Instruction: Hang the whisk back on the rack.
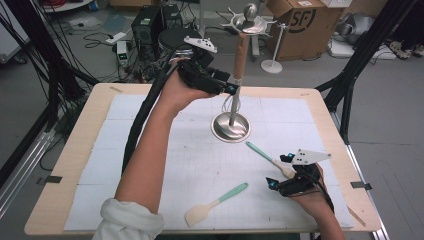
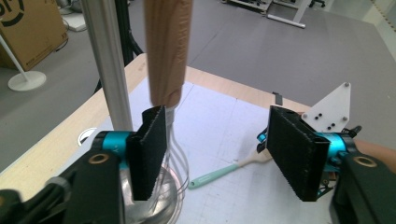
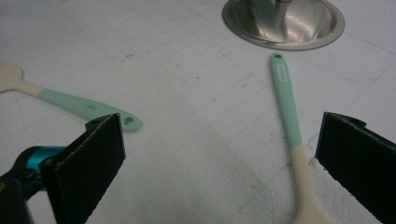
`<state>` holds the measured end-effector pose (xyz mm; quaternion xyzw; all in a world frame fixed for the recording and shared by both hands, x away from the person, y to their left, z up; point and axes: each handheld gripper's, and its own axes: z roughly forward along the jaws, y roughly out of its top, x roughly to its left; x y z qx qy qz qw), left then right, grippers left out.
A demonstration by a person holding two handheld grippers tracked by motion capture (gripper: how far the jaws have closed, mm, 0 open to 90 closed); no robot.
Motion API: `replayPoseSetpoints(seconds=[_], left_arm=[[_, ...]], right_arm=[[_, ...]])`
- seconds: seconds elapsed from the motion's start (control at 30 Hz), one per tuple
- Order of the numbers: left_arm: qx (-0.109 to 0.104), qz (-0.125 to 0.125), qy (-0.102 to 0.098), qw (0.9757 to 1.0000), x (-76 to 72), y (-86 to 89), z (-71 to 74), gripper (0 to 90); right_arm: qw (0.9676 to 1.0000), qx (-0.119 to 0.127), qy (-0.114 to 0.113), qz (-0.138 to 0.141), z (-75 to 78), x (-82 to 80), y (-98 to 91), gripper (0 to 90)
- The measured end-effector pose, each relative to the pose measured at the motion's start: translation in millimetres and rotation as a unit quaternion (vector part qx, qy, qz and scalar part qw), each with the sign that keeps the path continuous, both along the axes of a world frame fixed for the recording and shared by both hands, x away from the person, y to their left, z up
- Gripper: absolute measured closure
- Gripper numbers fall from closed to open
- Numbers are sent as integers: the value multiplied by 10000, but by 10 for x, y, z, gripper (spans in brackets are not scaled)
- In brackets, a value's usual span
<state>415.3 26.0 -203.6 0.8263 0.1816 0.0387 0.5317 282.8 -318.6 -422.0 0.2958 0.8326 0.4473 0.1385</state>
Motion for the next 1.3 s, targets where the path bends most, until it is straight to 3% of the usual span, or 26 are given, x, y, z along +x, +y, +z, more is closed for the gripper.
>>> replayPoseSetpoints(seconds=[0.37, 0.67, 0.93, 1.3], left_arm=[[-113, 14, -47, 9999, -102, 89, -67, 297], [-24, 163, -79, 9998, -244, 182, -219, 212], [69, 331, -42, 9994, -332, 368, -359, 169], [-181, 325, 2, 9993, -492, 579, -536, 129]], right_arm=[[10000, -29, 18, 8, -2, -5, 12, 3], [10000, -58, 6, 29, -4, -9, 26, 3], [10000, -61, 4, 41, 2, -15, 40, 3], [9999, -104, 0, 42, -10, -9, 60, 3]])
